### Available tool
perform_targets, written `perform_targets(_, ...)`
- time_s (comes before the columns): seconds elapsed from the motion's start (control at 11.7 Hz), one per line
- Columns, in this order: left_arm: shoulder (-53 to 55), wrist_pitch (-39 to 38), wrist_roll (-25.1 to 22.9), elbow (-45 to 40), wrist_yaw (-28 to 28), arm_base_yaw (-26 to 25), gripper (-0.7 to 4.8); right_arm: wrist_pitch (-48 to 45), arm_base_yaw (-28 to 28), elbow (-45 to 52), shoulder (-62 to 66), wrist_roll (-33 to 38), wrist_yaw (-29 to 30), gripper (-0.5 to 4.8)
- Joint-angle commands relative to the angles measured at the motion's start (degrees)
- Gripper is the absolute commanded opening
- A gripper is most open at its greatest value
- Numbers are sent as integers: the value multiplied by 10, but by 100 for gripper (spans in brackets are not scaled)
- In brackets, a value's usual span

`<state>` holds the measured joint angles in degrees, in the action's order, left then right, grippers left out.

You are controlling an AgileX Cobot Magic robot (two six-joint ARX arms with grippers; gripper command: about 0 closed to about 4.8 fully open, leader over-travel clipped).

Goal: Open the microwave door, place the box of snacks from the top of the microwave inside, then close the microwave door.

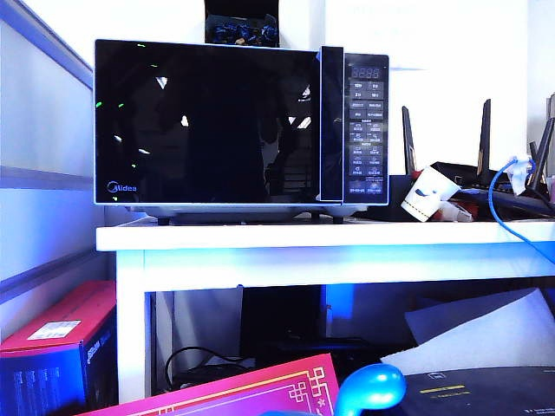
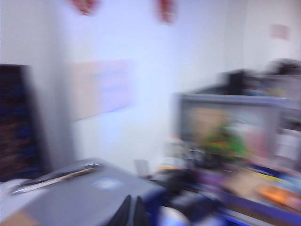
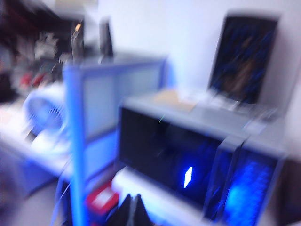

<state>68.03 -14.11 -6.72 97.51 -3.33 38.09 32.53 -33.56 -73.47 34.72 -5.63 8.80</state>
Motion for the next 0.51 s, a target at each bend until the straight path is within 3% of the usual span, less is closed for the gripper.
perform_targets(0.09, -187, -268, -19, -6, -3, 19, -5, -87, 0, 122, -61, -2, 17, -1)
perform_targets(0.34, -331, -387, -13, -97, 14, 18, -5, -131, 0, 216, -102, 1, 16, -1)
perform_targets(0.43, -498, -354, 19, -297, 16, 18, -5, -140, 0, 286, -127, 1, 8, -1)
perform_targets(0.51, -557, -302, 46, -393, 16, 18, -5, -152, 0, 312, -137, 1, -1, -1)
